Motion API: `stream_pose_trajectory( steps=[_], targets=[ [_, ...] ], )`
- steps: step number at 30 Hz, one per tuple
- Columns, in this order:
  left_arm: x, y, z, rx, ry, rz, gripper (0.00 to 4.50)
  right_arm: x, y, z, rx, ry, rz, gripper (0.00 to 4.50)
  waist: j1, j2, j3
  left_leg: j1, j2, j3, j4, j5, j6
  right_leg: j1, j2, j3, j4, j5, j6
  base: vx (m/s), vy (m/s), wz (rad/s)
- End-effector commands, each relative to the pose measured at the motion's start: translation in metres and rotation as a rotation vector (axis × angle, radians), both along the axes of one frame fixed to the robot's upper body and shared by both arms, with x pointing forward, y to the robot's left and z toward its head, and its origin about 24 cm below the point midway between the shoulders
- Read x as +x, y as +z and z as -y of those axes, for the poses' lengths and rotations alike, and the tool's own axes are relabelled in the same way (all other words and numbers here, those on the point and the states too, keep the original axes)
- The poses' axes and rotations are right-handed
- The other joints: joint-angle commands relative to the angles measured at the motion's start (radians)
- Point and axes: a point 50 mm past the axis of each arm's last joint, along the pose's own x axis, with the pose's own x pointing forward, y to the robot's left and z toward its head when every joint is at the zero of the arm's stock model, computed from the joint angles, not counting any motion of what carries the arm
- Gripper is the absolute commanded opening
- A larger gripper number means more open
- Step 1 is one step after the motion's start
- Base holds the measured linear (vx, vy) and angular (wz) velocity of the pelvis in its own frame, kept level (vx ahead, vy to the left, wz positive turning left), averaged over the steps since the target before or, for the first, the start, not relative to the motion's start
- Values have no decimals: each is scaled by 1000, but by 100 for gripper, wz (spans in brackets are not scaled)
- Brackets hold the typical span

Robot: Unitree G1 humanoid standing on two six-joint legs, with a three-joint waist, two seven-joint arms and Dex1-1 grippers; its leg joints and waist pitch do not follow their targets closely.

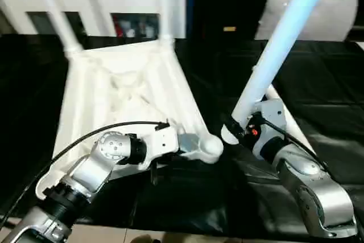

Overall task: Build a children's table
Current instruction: Insert table leg to table base

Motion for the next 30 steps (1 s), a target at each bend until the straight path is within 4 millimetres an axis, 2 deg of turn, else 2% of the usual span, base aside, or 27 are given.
stream_pose_trajectory(
  steps=[1,4,6,10,12,14,17,18,20,21,23,30],
  targets=[
    [0,3,-1,-51,0,55,0,0,6,-1,-3,9,32,189,-6,-16,-50,5,52,-20,-70,-160,12,33,-86,65,-98,-187,-146,0,0,0],
    [9,0,-11,-29,104,77,0,1,8,-1,5,10,38,189,-13,-16,-47,6,52,-19,-71,-171,15,29,-83,64,-103,-228,-137,0,0,0],
    [11,0,-17,-50,166,28,0,2,10,-2,15,11,38,189,-15,-15,-46,8,53,-21,-73,-188,10,28,-86,64,-106,-280,-129,0,0,0],
    [5,0,-20,-98,163,-59,0,3,15,-6,79,62,22,189,-25,-22,-45,2,52,-23,-74,-185,15,28,-85,64,-103,-274,-136,0,0,0],
    [4,3,-20,-122,177,-63,0,4,18,-8,100,78,26,189,-32,-19,-46,2,53,-23,-72,-170,24,28,-84,64,-100,-235,-152,0,0,0],
    [5,4,-19,-135,198,-54,0,5,19,-8,103,75,29,189,-35,-24,-50,-1,52,-20,-68,-126,42,33,-82,64,-94,-154,-170,0,0,0],
    [4,5,-18,-156,243,-78,0,7,19,-7,94,68,39,189,-34,-16,-55,-2,51,-20,-65,-88,54,34,-82,62,-86,-81,-185,0,0,0],
    [4,5,-18,-152,261,-83,45,8,19,-7,91,65,42,189,-35,-18,-53,-3,51,-18,-65,-87,59,34,-81,62,-86,-69,-191,0,0,0],
    [1,5,-19,-153,300,-91,55,8,19,-8,73,68,56,189,-35,-5,-56,-1,51,-19,-62,-93,53,36,-81,60,-83,-60,-200,0,0,0],
    [0,5,-19,-151,305,-92,61,7,19,-9,71,68,57,189,-37,-8,-56,1,53,-17,-63,-98,53,35,-80,60,-86,-55,-206,0,0,0],
    [-3,4,-21,-120,327,-76,90,6,18,-10,64,72,57,189,-35,-6,-57,0,53,-19,-64,-106,51,36,-77,60,-86,-47,-206,0,0,0],
    [-13,2,-24,-75,374,-70,101,4,15,-17,69,83,52,189,-34,-4,-52,4,54,-20,-69,-159,28,33,-77,62,-93,-122,-192,0,0,0]
  ],
)
